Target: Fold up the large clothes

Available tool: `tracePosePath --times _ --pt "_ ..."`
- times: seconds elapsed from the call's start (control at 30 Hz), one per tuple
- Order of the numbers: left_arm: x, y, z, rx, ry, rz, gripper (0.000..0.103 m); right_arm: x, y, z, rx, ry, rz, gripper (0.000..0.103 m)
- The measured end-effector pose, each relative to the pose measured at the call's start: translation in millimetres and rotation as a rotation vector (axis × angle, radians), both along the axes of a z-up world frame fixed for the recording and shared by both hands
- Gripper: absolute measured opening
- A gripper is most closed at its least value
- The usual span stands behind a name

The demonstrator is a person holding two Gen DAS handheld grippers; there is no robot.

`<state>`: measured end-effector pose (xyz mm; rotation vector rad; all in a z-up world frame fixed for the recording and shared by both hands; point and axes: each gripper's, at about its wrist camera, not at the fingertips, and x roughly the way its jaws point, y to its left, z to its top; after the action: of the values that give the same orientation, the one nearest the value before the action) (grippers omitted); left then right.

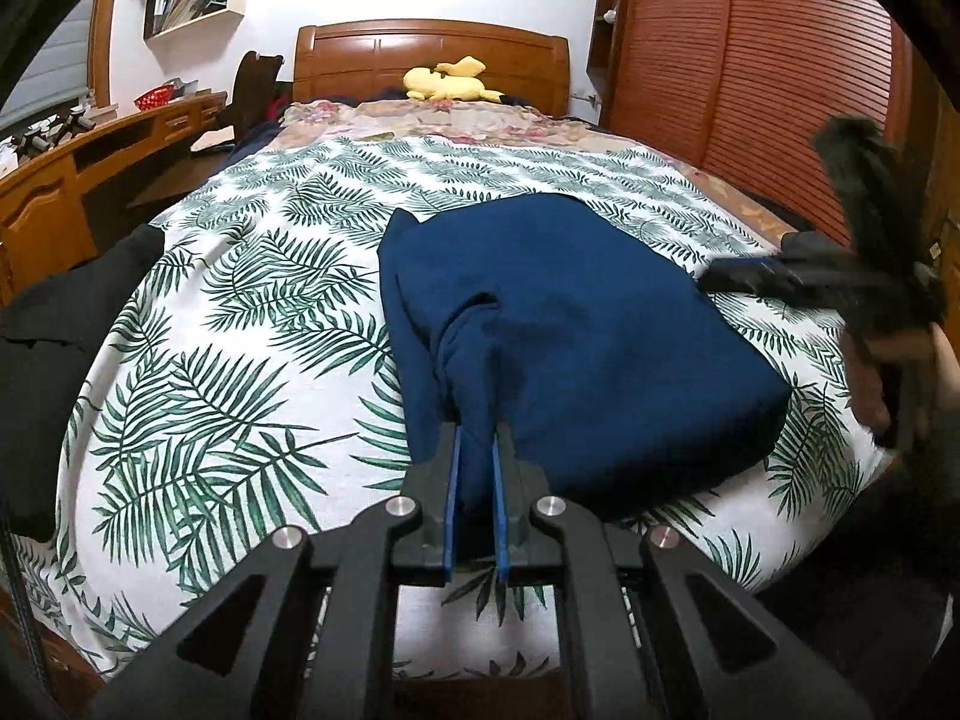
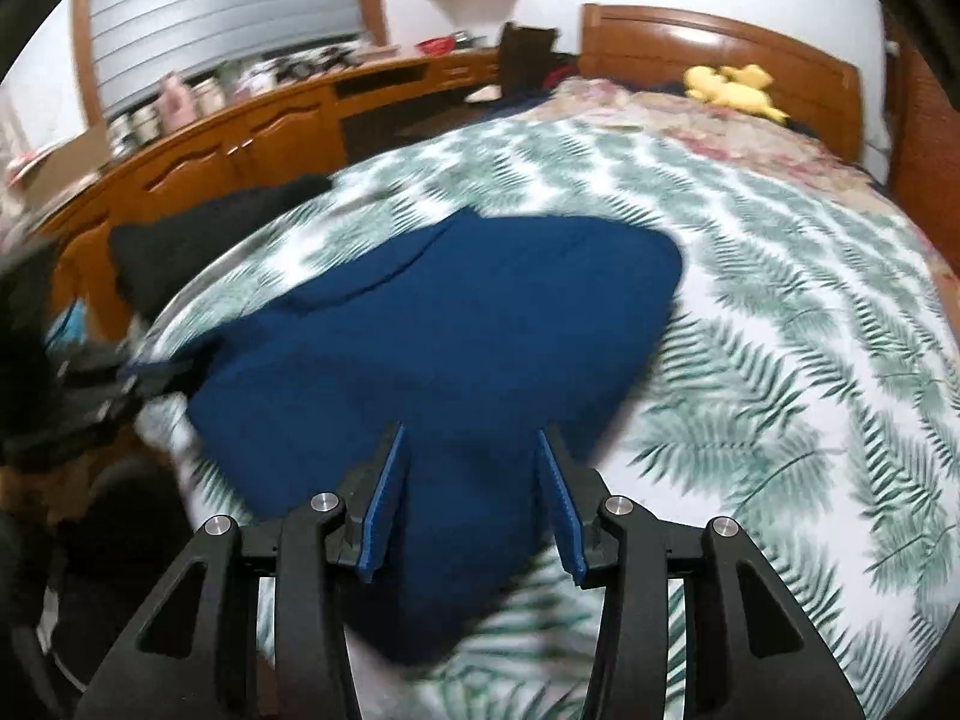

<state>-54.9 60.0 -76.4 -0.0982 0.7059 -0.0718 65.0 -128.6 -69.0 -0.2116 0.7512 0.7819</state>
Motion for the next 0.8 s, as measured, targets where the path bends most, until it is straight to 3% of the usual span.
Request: tracePosePath --times 0.23,0.33,0.4,0.5,0.77,0.8 --pt "2 2 -2 -0.023 0.010 -0.004 0.007 92 11 -10 -0.048 0.023 -0.128 0.050" --pt "2 3 -3 -0.025 0.018 -0.001 0.009 120 10 -20 -0.006 0.076 -0.152 0.050" --pt "2 5 -3 -0.034 0.022 0.003 0.012 130 9 -29 0.013 0.111 -0.160 0.054" --pt "2 7 -4 -0.050 0.054 0.000 0.017 142 16 -47 -0.005 0.154 -0.173 0.077" --pt "-23 12 5 -0.047 0.078 0.013 0.029 157 21 -67 0.079 0.288 -0.155 0.079" --pt "-26 12 4 -0.045 0.080 0.013 0.029 158 21 -68 0.091 0.298 -0.152 0.073"
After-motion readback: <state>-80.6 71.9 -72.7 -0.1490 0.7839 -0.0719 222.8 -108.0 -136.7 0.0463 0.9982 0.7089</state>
